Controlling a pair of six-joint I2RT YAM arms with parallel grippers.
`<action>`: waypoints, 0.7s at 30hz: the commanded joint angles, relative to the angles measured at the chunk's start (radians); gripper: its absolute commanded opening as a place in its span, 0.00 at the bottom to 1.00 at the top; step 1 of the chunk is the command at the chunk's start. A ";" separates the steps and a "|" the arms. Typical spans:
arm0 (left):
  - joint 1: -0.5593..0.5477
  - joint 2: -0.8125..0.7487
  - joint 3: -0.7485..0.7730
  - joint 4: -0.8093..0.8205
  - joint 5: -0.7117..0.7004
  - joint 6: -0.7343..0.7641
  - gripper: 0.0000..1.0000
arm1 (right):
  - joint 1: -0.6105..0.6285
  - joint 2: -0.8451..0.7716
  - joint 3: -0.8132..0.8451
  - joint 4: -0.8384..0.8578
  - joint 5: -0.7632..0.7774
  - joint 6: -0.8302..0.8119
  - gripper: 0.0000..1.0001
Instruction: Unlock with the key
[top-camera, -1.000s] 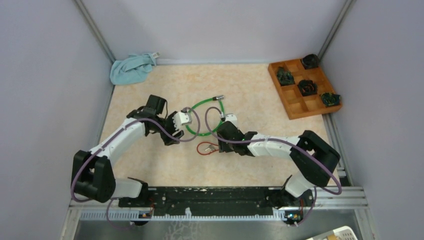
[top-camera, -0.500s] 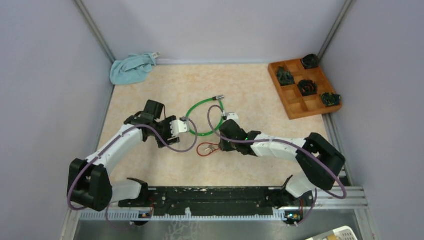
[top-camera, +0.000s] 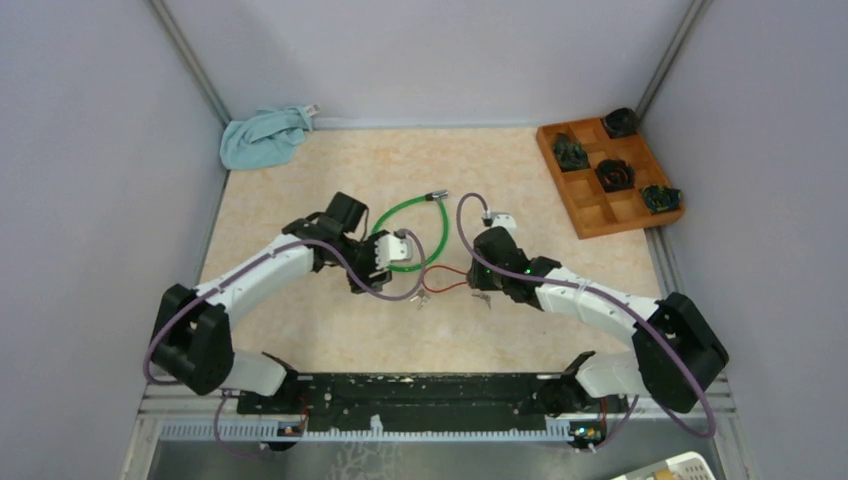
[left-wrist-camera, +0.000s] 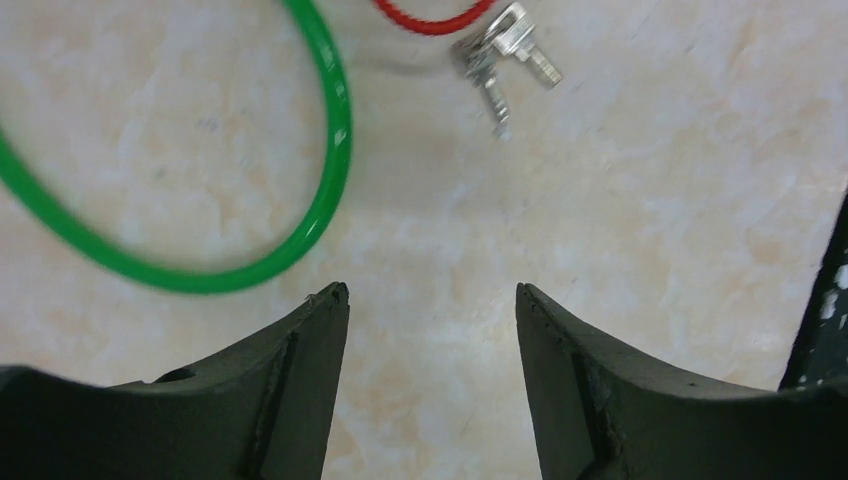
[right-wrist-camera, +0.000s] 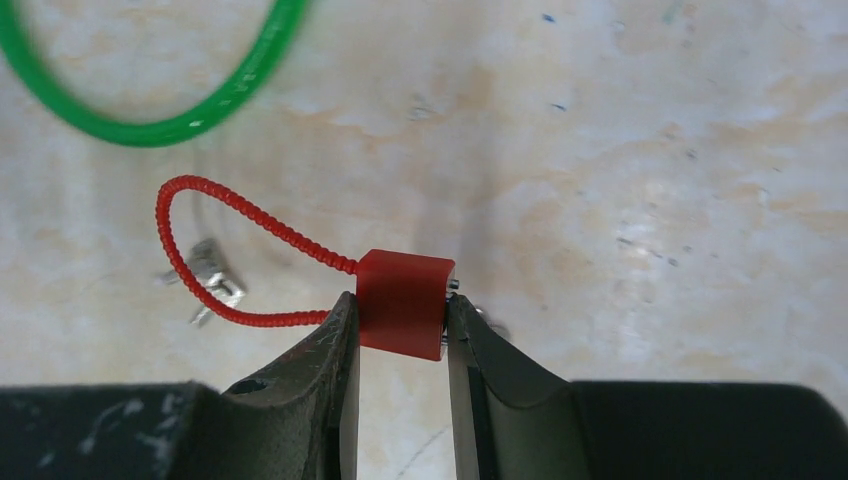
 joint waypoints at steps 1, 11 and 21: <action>-0.129 0.084 0.043 0.045 0.028 -0.086 0.67 | -0.057 -0.003 -0.015 -0.031 0.067 0.042 0.00; -0.229 0.278 0.109 0.135 0.028 -0.175 0.56 | -0.105 0.029 -0.006 -0.025 0.084 0.047 0.11; -0.244 0.348 0.124 0.193 0.052 -0.113 0.54 | -0.195 -0.090 -0.031 0.008 -0.078 0.058 0.61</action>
